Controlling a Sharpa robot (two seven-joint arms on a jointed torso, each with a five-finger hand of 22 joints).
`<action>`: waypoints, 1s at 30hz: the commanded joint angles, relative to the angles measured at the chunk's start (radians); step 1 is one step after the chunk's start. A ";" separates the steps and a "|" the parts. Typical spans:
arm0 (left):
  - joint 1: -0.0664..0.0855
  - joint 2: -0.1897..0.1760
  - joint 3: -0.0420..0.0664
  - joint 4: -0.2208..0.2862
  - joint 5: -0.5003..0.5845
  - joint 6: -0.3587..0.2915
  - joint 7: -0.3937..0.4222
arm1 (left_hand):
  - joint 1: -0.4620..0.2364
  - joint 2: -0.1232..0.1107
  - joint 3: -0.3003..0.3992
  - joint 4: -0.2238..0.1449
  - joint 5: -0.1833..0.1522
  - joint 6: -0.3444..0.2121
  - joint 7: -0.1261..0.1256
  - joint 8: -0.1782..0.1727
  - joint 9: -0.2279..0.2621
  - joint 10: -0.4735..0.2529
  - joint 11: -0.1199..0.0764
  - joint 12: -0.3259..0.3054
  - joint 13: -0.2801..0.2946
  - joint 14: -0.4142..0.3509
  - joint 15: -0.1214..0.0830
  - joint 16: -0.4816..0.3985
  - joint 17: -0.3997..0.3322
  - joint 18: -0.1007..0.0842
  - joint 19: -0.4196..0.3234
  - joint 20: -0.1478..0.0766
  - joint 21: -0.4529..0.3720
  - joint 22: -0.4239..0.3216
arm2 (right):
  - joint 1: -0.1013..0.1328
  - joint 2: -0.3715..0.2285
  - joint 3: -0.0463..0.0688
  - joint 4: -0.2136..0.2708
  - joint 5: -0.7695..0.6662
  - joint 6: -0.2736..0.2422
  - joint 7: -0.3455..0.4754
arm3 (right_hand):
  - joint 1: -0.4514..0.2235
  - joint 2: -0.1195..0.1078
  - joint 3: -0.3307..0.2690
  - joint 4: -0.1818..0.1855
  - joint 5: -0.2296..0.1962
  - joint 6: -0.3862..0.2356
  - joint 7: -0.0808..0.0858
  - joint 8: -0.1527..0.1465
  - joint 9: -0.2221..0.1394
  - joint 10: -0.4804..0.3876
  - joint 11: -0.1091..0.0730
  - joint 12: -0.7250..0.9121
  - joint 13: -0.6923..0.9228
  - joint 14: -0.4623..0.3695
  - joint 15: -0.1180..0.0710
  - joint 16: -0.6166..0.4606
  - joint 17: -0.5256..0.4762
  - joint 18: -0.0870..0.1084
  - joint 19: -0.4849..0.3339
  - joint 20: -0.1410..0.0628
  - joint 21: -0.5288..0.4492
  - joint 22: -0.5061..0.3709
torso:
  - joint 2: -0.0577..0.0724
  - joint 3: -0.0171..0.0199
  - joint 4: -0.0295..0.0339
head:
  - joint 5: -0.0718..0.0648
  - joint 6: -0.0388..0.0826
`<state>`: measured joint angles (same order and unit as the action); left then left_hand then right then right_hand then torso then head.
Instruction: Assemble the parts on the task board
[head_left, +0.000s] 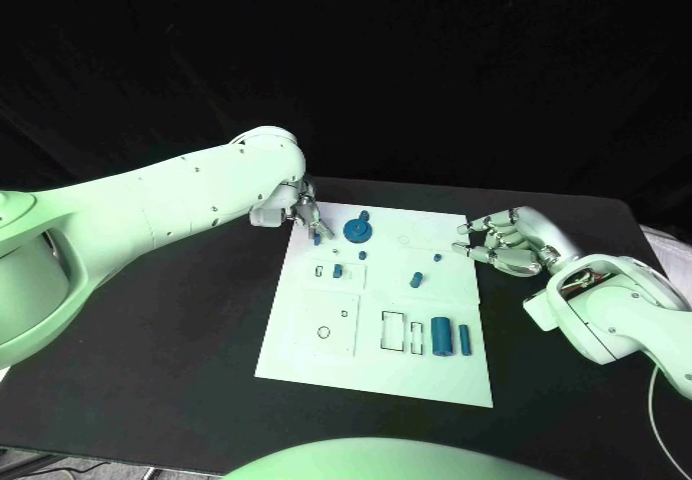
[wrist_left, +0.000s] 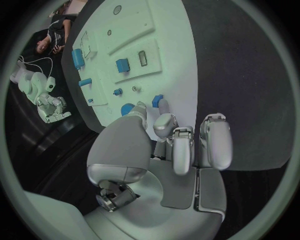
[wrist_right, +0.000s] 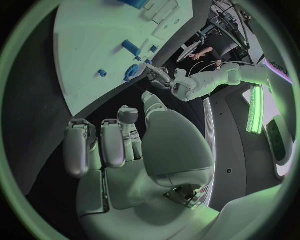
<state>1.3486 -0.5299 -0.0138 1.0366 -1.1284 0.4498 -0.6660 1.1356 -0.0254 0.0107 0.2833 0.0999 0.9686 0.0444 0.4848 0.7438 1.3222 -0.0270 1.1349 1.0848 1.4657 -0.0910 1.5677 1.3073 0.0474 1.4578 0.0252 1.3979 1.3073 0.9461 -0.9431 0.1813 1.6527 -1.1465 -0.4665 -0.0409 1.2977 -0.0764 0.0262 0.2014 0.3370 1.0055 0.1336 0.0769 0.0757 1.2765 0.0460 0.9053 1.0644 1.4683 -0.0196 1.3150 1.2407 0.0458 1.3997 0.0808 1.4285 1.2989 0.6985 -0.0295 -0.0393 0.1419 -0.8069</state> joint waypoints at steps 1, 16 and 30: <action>0.000 0.000 0.000 0.002 0.008 0.025 -0.001 | 0.015 0.003 -0.006 -0.003 0.005 0.008 0.000 -0.006 -0.003 -0.001 0.003 0.002 -0.001 0.105 0.010 0.003 0.264 0.006 0.003 0.006 0.002 0.073 | -0.001 0.001 0.000 0.000 -0.004 0.003 0.002 | 0.002 0.009 0.000 0.003 0.005 0.006 0.000 0.000 0.000 -0.009 0.001 -0.007 -0.002 0.035 -0.007 -0.006 -0.001 0.019 -0.006 0.002 -0.006 -0.002 | 0.000 0.0004 -0.0001 | 0.000 -0.001; 0.000 0.002 0.000 0.002 0.008 0.019 -0.002 | 0.123 0.053 0.050 -0.038 0.006 0.015 -0.004 -0.023 -0.024 -0.004 -0.002 0.000 -0.006 0.105 0.006 0.003 0.264 0.006 0.003 0.003 -0.002 0.074 | -0.001 0.002 0.000 -0.001 -0.004 0.003 0.003 | 0.003 0.009 0.000 0.002 0.005 0.006 0.000 0.000 0.000 -0.009 0.001 -0.006 -0.002 0.035 -0.007 -0.006 -0.001 0.019 -0.006 0.002 -0.006 -0.001 | 0.001 -0.0004 -0.0011 | 0.001 -0.003; -0.001 0.001 0.000 0.002 0.017 0.015 -0.002 | 0.276 0.051 0.279 -0.145 0.017 -0.009 -0.001 -0.047 -0.043 -0.019 -0.002 -0.024 -0.024 0.105 0.004 0.003 0.264 0.007 0.001 -0.003 -0.007 0.075 | -0.002 0.001 0.000 -0.001 -0.004 0.005 0.003 | 0.003 0.009 0.000 0.002 0.005 0.006 0.000 0.000 0.000 -0.009 0.001 -0.006 -0.002 0.035 -0.007 -0.006 -0.001 0.019 -0.006 0.002 -0.006 -0.001 | 0.000 0.0001 -0.0008 | 0.000 -0.006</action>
<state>1.3501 -0.5296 -0.0127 1.0371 -1.1212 0.4547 -0.6666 1.3821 0.0257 0.2076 0.1920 0.1126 0.9649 0.0400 0.4388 0.6998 1.3075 -0.0306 1.1163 1.0643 1.4657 -0.0909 1.5677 1.3078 0.0473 1.4578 0.0252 1.3967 1.3078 0.9454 -0.9425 0.1813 1.6514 -1.1464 -0.4664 -0.0410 1.2977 -0.0764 0.0263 0.2014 0.3368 1.0055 0.1336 0.0769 0.0757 1.2733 0.0496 0.9052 1.0635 1.4683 -0.0196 1.3150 1.2408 0.0458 1.3997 0.0808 1.4286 1.2989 0.6987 -0.0296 -0.0398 0.1416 -0.8128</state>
